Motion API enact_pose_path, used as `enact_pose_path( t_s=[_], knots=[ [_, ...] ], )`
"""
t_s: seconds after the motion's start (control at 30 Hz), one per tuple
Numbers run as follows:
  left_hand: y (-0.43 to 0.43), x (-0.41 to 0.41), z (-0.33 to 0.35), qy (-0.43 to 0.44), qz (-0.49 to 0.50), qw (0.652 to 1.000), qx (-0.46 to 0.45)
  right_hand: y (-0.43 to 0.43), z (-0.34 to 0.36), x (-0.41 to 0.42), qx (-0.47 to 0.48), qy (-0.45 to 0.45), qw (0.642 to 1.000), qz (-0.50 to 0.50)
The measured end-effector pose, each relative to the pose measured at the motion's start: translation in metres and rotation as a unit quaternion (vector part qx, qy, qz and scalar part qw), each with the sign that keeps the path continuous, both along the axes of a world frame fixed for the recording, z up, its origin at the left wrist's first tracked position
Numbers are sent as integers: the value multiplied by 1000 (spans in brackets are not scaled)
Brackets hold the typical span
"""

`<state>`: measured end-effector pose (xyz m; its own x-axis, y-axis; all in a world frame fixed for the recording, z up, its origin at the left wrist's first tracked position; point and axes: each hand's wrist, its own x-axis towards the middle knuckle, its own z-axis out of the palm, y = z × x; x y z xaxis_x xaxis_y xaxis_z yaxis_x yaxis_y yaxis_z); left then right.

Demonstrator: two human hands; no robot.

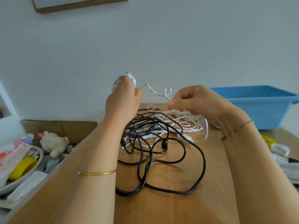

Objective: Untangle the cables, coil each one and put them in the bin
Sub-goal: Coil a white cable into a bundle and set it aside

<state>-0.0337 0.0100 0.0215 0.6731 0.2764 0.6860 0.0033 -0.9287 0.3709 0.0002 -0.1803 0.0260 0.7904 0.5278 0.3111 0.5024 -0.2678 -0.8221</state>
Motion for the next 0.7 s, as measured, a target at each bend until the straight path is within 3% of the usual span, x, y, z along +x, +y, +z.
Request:
enact_pose_path(
  t_s=[0.1,0.17,0.23,0.3,0.4,0.53,0.6,0.7],
  knots=[
    [-1,5,-5,47,-34,998,23,6,5,-2,138,-31,990,1],
    [-2,8,-7,93,-86,992,20,9,5,2,219,-61,972,-66],
    [-4,5,-5,143,-189,969,-64,11,4,8,251,-91,950,-159],
    [-8,-3,-1,200,-307,912,-184,10,1,15,246,-111,933,-237],
    [-8,-13,8,230,-436,820,-290,6,-4,22,172,-105,929,-311],
    [-2,-13,11,228,-506,717,-421,7,-11,23,47,-113,957,-263],
    [-2,-12,11,223,-497,701,-460,10,-11,21,37,-145,965,-217],
    [-2,-11,11,223,-473,714,-467,12,-9,18,33,-163,972,-165]
  ],
)
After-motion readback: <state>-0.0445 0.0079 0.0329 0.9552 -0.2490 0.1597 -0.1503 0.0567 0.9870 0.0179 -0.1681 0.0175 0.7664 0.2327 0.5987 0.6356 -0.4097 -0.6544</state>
